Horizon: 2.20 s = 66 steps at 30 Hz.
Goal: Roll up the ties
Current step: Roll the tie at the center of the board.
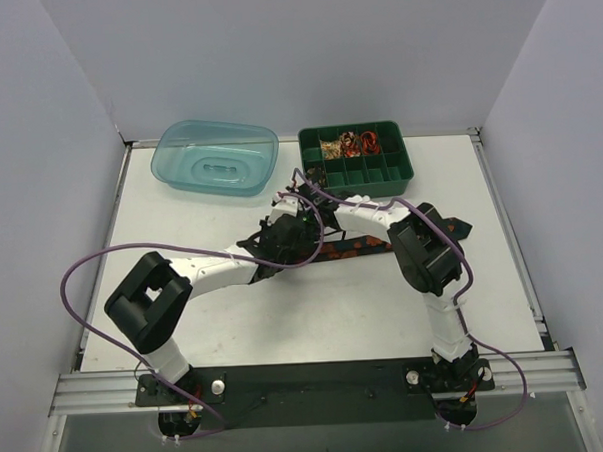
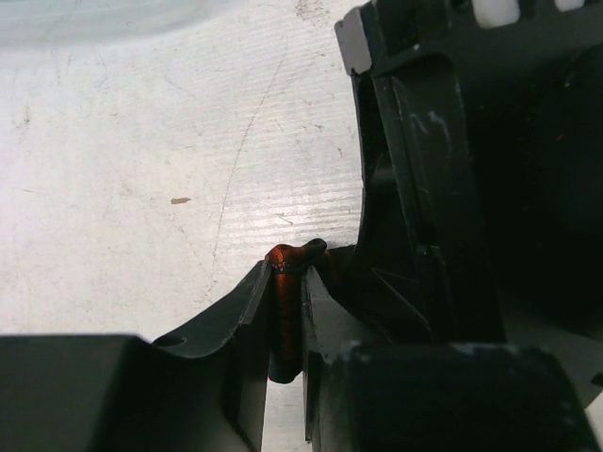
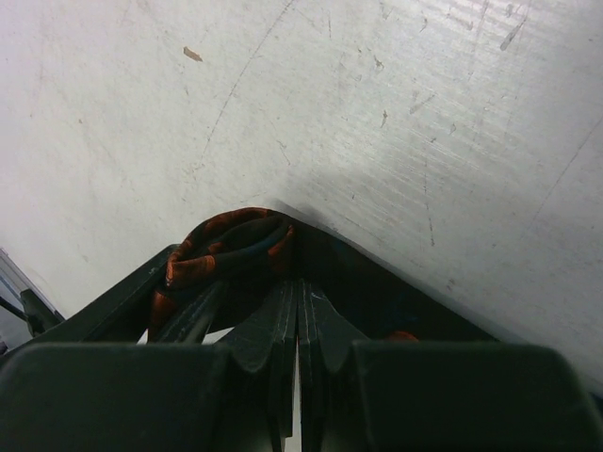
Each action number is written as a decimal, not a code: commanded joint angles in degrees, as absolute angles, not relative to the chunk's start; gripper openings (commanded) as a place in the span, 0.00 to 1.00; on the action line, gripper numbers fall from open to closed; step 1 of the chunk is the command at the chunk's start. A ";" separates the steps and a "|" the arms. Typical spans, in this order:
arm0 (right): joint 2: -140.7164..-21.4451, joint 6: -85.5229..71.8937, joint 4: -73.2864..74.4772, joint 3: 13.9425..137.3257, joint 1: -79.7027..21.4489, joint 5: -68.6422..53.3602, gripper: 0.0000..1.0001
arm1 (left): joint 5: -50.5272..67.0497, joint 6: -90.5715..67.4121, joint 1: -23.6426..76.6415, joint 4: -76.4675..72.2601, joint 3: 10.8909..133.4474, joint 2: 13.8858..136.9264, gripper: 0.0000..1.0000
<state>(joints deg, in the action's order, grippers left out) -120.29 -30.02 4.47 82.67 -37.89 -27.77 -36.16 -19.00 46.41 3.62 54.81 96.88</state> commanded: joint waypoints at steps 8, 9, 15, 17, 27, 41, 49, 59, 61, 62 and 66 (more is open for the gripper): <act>-119.44 -32.77 1.32 81.21 -39.02 -31.90 0.00 | -37.71 -17.23 48.51 3.96 57.66 97.47 0.00; -119.79 -33.13 0.80 80.86 -39.02 -32.69 0.00 | -37.71 -17.23 48.69 3.87 57.74 97.82 0.00; -120.58 -35.15 -4.13 79.28 -39.02 -35.41 0.00 | -38.24 -19.25 49.75 3.69 57.22 99.05 0.00; -120.76 -35.77 -6.15 78.14 -39.02 -37.17 0.00 | -37.88 -19.60 49.75 2.47 56.17 98.79 0.00; -122.52 -37.71 -11.87 76.46 -39.02 -42.89 0.00 | -34.63 -19.25 49.75 -1.58 54.58 96.86 0.00; -111.90 -37.62 -12.13 69.44 -34.63 -46.23 0.00 | -34.01 -19.42 49.75 -0.70 53.88 97.12 0.00; -108.90 -38.23 -11.60 66.80 -32.17 -47.37 0.00 | -33.93 -19.95 49.83 -0.09 54.93 98.08 0.00; -108.46 -34.11 -4.75 65.04 -30.06 -41.84 0.00 | -35.16 -22.50 49.83 4.47 58.44 101.42 0.00; -108.20 -32.53 -2.91 64.95 -29.62 -39.83 0.00 | -34.89 -23.29 49.83 4.75 59.32 102.13 0.00; -108.02 -32.08 -2.20 64.95 -29.45 -39.29 0.00 | -34.81 -23.81 49.83 5.18 59.59 102.74 0.00; -107.40 -31.64 -1.67 64.34 -28.65 -38.67 0.00 | -34.45 -26.97 49.83 5.80 60.55 103.97 0.00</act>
